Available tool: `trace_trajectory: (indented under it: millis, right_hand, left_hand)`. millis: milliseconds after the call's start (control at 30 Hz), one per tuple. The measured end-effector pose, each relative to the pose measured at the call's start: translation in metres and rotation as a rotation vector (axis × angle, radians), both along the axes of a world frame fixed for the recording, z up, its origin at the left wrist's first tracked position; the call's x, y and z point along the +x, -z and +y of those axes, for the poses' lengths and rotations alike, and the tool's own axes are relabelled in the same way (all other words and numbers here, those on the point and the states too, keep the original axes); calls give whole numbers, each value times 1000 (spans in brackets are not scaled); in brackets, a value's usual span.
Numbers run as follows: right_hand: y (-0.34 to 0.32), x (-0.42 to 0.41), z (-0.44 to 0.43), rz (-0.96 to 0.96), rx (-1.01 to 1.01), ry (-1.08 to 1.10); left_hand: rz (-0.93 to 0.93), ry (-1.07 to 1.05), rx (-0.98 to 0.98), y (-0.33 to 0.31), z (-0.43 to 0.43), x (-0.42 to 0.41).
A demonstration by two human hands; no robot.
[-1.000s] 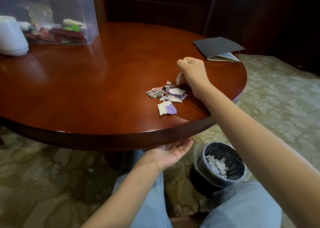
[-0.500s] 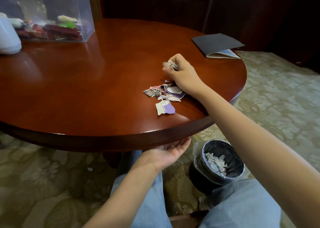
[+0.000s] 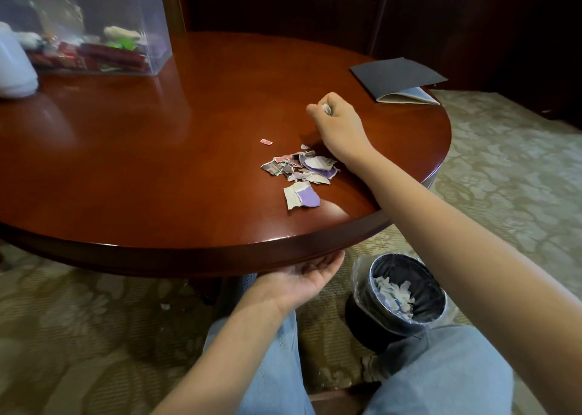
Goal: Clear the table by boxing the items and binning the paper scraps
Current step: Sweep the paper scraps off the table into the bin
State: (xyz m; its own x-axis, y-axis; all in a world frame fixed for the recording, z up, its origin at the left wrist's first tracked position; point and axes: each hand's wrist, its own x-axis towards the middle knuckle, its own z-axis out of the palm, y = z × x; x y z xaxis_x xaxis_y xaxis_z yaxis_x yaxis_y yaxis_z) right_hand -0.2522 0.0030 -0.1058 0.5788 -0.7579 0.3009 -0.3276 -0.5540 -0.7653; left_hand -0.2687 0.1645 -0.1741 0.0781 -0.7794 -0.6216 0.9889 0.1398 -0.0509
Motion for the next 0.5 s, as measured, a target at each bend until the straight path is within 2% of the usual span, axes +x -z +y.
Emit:
trace_trajectory:
  millis: [133,367,500]
  right_hand:
    - [0,-3,10,155,-52,-123]
    - [-2,-15,29,136,87,-478]
    - [-5,-18,44,306,-37,-540]
  left_hand:
    - [23,43,-40,3,5,2]
    - [-46,259,-123,3,21,-9]
    - [-30,244,-121,1,26,-7]
